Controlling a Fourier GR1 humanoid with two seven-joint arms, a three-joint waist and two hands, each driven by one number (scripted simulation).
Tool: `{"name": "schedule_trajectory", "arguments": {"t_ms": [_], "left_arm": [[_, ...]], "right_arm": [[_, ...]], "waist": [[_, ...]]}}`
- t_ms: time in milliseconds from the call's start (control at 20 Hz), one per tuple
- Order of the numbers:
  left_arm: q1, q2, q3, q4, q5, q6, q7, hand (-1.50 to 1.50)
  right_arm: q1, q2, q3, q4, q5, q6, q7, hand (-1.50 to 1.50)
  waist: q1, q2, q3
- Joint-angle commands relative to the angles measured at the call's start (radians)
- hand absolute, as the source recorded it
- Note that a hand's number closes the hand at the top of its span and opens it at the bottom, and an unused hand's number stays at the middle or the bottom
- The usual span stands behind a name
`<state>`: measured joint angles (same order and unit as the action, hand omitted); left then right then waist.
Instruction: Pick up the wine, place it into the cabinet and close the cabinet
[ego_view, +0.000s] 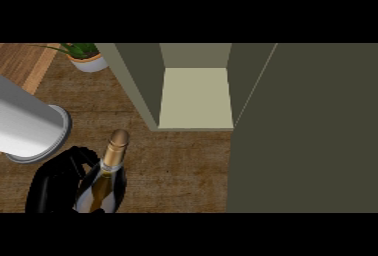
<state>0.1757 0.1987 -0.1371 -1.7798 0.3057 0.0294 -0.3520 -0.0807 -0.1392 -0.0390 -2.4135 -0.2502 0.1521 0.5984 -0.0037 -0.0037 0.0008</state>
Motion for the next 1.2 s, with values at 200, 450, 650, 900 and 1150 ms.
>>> {"name": "schedule_trajectory", "arguments": {"t_ms": [200,450,650,900,1150], "left_arm": [[-0.113,-0.108,-0.18,-0.131,-0.14,0.166,0.242,1.5],[-0.235,-0.127,-0.168,-0.168,-0.142,0.18,0.367,1.5],[-0.325,-0.196,-0.232,-0.14,-0.187,0.3,0.443,1.5],[-0.429,-0.198,-0.349,-0.088,-0.212,0.456,0.442,1.5],[-0.562,-0.198,-0.422,0.023,-0.246,0.604,0.435,1.5]], "right_arm": [[0.022,-0.003,-0.018,-0.12,-0.108,0.01,0.044,-1.5],[0.032,0.01,-0.003,-0.092,-0.073,0.015,0.014,-1.5],[0.049,-0.005,-0.042,-0.086,-0.12,0.035,0.014,-1.5],[0.055,0.034,0.014,-0.122,-0.059,0.003,0.025,-1.5],[0.061,0.022,0.005,-0.15,-0.093,0.002,0.049,-1.5]], "waist": [[-0.007,0.001,0.0],[-0.002,0.002,0.0],[-0.005,0.002,0.0],[-0.007,0.002,0.0],[-0.014,0.002,-0.001]]}}
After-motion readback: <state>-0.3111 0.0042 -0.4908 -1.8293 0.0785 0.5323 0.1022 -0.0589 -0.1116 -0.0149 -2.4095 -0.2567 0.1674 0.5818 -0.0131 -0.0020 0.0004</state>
